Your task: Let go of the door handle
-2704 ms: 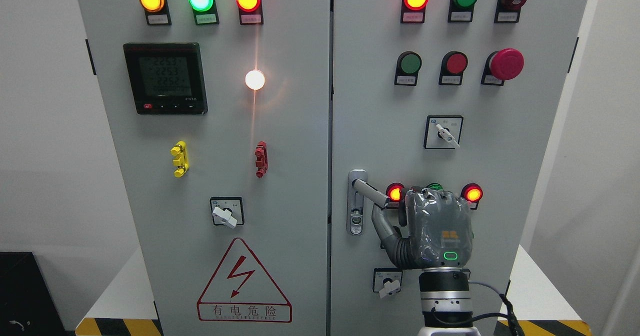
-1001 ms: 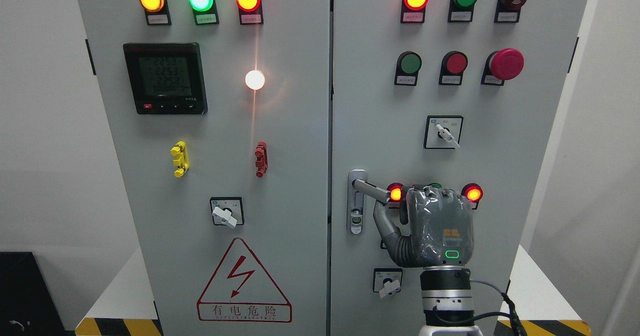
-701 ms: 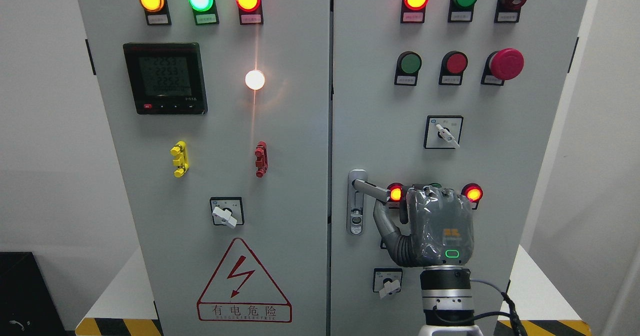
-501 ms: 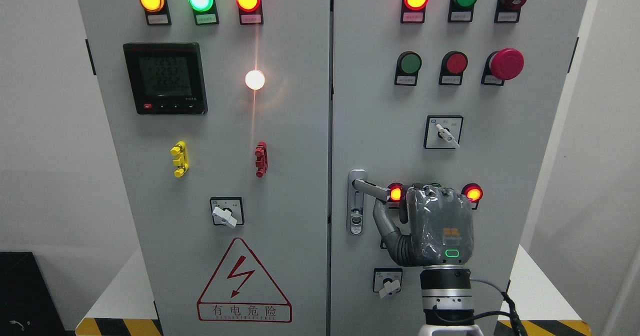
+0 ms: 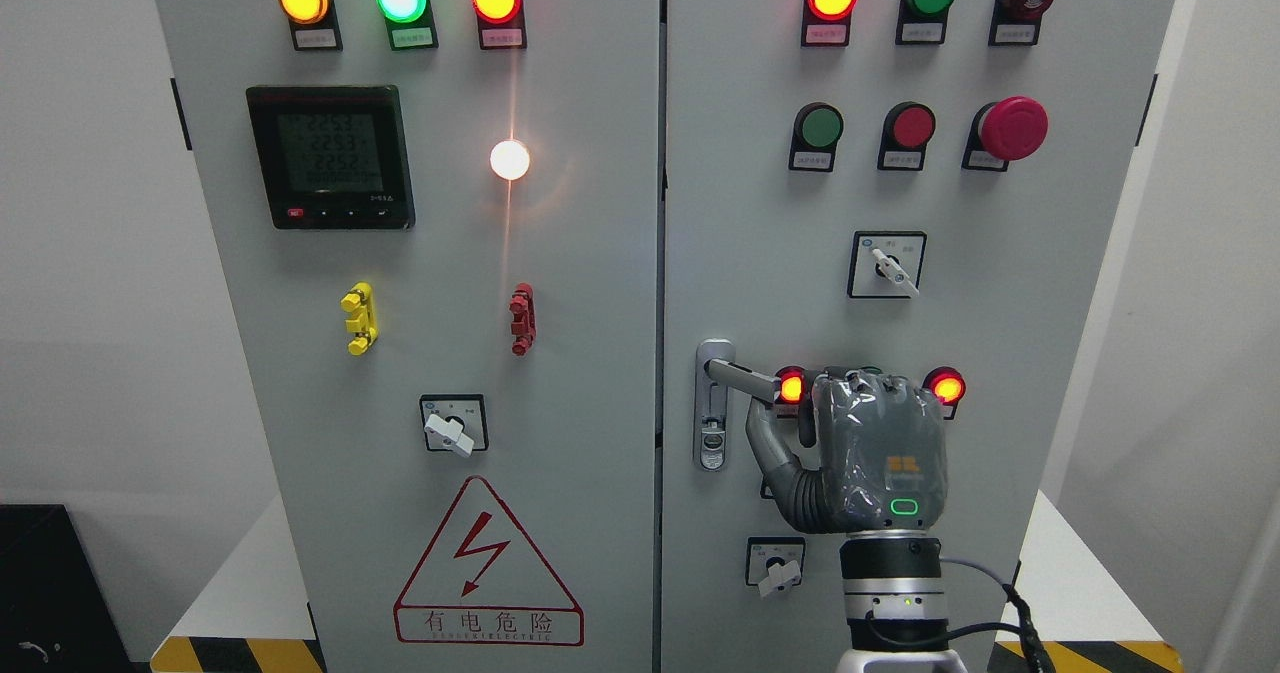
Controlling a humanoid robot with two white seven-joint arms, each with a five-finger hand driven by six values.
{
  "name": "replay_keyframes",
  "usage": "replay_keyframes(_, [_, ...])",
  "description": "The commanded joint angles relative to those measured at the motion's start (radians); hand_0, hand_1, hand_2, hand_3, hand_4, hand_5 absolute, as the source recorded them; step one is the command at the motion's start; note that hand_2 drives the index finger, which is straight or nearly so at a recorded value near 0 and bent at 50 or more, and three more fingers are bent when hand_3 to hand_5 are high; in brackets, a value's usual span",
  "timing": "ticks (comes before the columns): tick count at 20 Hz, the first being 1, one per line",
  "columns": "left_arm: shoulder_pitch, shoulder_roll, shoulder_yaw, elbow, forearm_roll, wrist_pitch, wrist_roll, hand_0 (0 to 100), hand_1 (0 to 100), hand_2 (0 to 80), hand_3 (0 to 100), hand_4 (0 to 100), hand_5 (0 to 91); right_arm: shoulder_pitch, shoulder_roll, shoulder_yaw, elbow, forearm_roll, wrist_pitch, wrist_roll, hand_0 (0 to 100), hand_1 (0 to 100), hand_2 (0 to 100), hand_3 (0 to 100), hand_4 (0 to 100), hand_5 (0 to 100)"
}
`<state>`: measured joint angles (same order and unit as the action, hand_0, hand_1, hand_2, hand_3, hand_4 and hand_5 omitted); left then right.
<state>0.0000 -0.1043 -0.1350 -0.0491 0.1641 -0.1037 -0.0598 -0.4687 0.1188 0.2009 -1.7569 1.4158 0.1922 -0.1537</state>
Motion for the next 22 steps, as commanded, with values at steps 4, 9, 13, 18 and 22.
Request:
replay_keyframes(4, [0.008, 0.0, 0.0, 0.0, 0.0, -0.001, 0.0, 12, 56, 0.0, 0, 0, 0.0, 0.01, -0.007, 0.002, -0.015, 0.0, -0.002, -0.003, 59, 34, 91, 100, 99, 100])
replay_keyframes(9, [0.009, 0.0, 0.0, 0.0, 0.0, 0.001, 0.0, 12, 56, 0.0, 0, 0, 0.0, 0.019, -0.008, 0.003, -0.022, -0.001, -0.004, -0.004, 59, 34, 90, 100, 99, 100])
replay_keyframes(13, [0.008, 0.0, 0.0, 0.0, 0.0, 0.001, 0.0, 12, 56, 0.0, 0, 0, 0.0, 0.028, -0.01, 0.003, -0.021, -0.002, -0.004, -0.009, 57, 34, 88, 100, 99, 100])
replay_keyframes(18, [0.009, 0.0, 0.0, 0.0, 0.0, -0.001, 0.0, 12, 56, 0.0, 0, 0, 0.0, 0.041, -0.027, 0.003, -0.029, -0.009, -0.004, -0.012, 55, 34, 85, 100, 98, 100])
replay_keyframes(22, [0.009, 0.0, 0.0, 0.0, 0.0, -0.001, 0.0, 12, 56, 0.0, 0, 0, 0.0, 0.056, -0.044, 0.003, -0.041, -0.021, -0.004, -0.014, 54, 34, 82, 100, 97, 100])
